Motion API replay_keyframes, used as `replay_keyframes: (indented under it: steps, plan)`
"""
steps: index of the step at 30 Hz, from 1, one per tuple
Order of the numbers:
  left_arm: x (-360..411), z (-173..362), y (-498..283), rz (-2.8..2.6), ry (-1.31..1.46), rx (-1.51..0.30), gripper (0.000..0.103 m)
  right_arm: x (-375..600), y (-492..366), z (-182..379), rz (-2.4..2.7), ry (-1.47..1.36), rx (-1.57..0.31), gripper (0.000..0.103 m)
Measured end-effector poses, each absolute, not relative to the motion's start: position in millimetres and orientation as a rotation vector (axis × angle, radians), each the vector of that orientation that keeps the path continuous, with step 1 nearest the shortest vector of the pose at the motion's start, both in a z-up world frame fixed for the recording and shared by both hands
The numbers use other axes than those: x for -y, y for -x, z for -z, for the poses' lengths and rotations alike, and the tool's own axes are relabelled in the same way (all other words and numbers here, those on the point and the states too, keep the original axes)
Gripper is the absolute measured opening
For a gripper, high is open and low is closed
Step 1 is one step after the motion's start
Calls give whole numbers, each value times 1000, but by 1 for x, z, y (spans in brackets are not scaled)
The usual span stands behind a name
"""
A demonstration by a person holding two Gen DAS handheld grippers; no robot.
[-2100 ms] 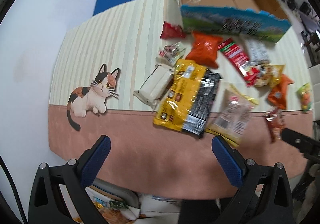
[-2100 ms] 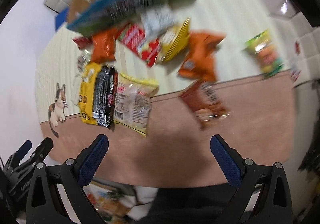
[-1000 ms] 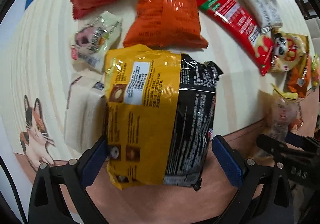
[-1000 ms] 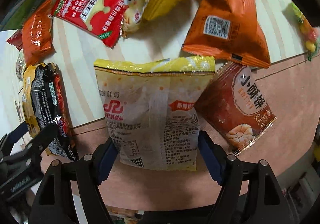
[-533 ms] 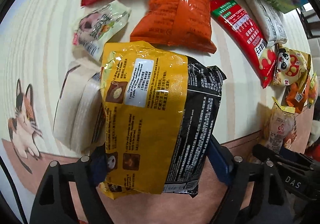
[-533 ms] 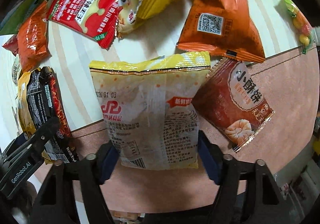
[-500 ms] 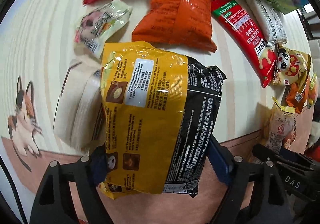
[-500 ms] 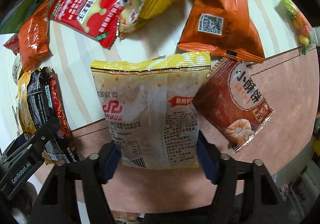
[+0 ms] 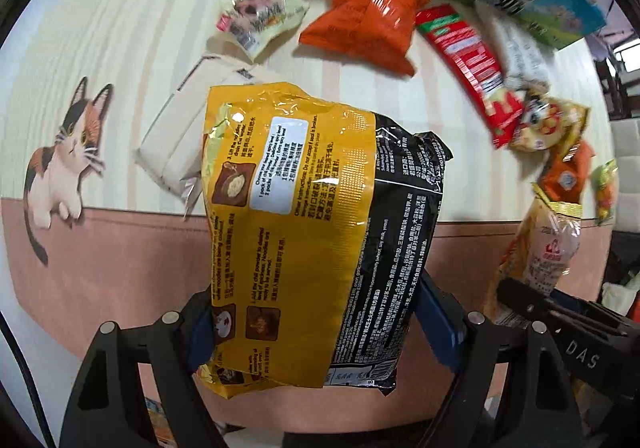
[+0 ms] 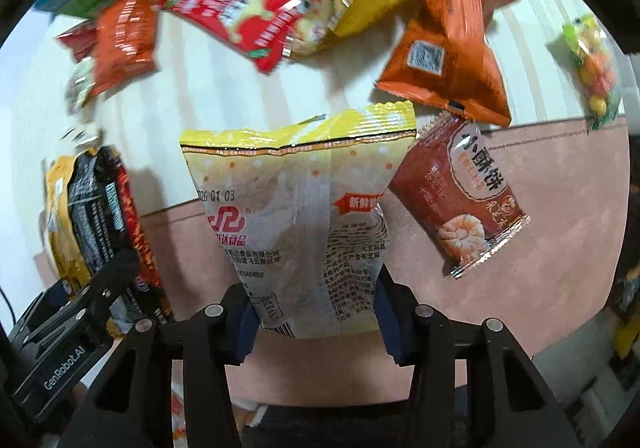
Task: Organize snacks
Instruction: 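Carry both held packets up and over the cardboard box, then open both tools to drop the packets into the box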
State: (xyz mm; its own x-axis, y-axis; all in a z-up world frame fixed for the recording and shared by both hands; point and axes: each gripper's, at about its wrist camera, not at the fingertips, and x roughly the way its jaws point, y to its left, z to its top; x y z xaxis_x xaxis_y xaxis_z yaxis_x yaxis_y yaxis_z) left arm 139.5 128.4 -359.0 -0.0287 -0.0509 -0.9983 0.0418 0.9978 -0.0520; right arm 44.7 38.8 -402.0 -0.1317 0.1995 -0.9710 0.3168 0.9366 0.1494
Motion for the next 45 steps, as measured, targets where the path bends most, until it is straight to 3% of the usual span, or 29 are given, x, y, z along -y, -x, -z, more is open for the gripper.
replay_keyframes:
  steps: [7, 12, 17, 24, 31, 42, 44, 45]
  plan:
    - [-138, 295, -130, 85, 92, -1489, 84, -26, -51, 327, -17, -404, -1620, 52]
    - [-118, 224, -179, 144, 128, -1362, 84, 5, -96, 258, -73, -399, -1509, 52]
    - [-108, 199, -249, 180, 110, -1310, 84, 25, -173, 213, -68, -357, -1417, 52]
    - [-90, 234, -363, 161, 79, -1405, 84, 42, -284, 235, -22, -316, -1441, 52]
    - [-55, 272, -424, 143, 36, -1533, 84, 51, -356, 285, 12, -259, -1538, 52]
    - [-36, 294, -448, 145, 37, -1614, 84, 58, -393, 329, 27, -242, -1642, 52]
    - [-36, 297, -452, 150, 50, -1633, 84, 59, -398, 334, 19, -246, -1666, 55]
    - [-36, 298, -453, 154, 59, -1648, 84, 58, -401, 336, 12, -242, -1673, 60]
